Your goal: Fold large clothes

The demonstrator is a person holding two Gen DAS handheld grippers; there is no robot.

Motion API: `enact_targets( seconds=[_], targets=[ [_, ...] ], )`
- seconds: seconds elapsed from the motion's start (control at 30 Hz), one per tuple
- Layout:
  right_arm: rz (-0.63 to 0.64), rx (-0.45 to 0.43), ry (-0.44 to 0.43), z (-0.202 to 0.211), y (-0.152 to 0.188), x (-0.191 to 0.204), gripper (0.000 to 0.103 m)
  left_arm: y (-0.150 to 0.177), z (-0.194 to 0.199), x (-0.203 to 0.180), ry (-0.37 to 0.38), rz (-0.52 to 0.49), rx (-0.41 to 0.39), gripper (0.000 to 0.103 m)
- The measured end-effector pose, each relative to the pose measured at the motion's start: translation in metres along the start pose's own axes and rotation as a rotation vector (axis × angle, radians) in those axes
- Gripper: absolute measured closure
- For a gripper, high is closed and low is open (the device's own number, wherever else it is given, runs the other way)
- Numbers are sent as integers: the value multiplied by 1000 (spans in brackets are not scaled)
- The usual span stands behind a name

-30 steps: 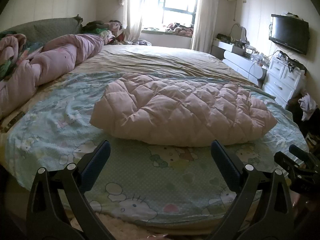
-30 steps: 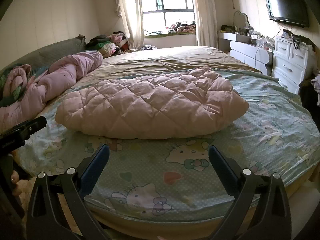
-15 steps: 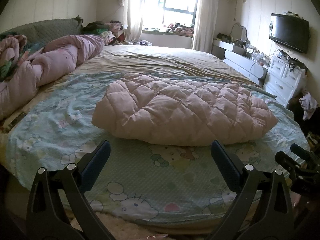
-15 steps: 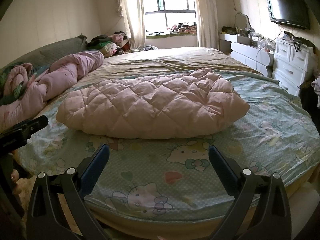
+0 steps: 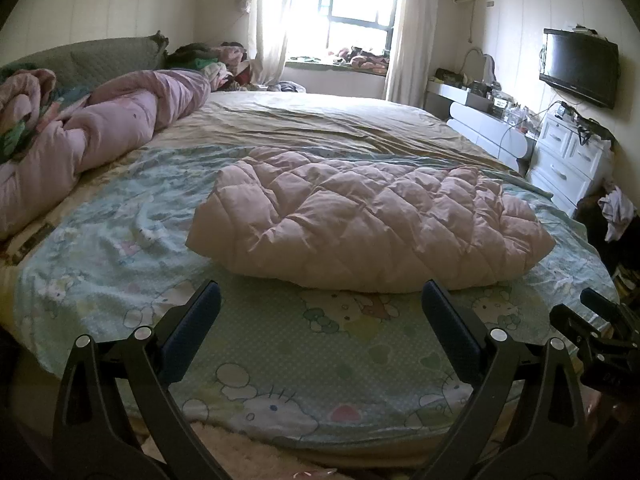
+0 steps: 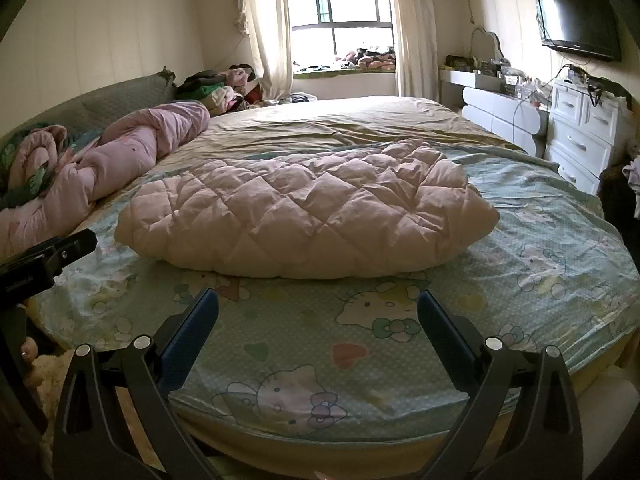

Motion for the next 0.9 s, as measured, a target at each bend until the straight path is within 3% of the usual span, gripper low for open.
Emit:
enact_targets(
  seconds=[0.9],
  targets=[
    [12, -1, 0, 1, 2, 4, 4, 1, 3, 4, -3, 8, 5, 9]
  ],
)
Point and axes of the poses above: each gripper's, at about its wrist camera, not at the fingertips, and z roughly against the way its jaws point, x to its left, y to its underside, the point moved 5 cm from there along -z, roughly the way its jaws point, and after that the axes turned 3 degrees about -y, right-handed, at the moved point
